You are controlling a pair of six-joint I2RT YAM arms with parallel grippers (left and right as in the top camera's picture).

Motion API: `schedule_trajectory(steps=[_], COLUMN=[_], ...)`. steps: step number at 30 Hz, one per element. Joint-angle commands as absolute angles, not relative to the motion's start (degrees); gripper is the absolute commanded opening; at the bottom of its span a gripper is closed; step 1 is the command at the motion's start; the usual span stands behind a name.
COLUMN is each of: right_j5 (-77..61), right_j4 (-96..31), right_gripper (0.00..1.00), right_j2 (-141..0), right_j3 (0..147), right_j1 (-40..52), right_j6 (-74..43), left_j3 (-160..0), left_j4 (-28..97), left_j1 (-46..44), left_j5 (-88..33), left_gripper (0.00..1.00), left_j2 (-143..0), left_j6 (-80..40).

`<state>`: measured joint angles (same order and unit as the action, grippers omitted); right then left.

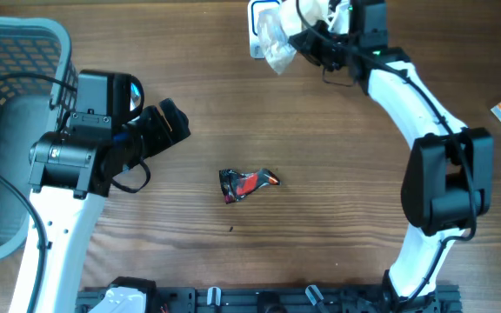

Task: Scan the item barcode
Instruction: 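Carry the clear bag to the right edge and release it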

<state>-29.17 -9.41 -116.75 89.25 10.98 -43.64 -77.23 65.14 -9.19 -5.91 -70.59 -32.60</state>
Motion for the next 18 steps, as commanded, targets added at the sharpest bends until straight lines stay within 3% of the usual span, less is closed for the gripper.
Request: schedule_trajectory(steps=[1,7,18], right_j5=[-12.08,4.43,-2.02], right_j4=[-3.62,1.02,2.57], right_gripper=[0.05,0.05,0.05], right_j2=[-114.98,-115.42,-122.10], right_j3=[89.45,89.45,89.45], right_j1=[15.05,19.14,19.11], right_j6=[-48.45,-53.39,-54.00], left_j3=[-77.73,-77.73,-77.73], left_j4=[65.01,65.01,65.01], left_j1=[-8.88,-8.88,-8.88], left_j5=[-6.59,-6.59,-6.59], left_gripper=[1.00,1.00,1.00], left_j2=[-70.50,-70.50,-70.50], left_j6=[-31.75,-31.75,-31.73])
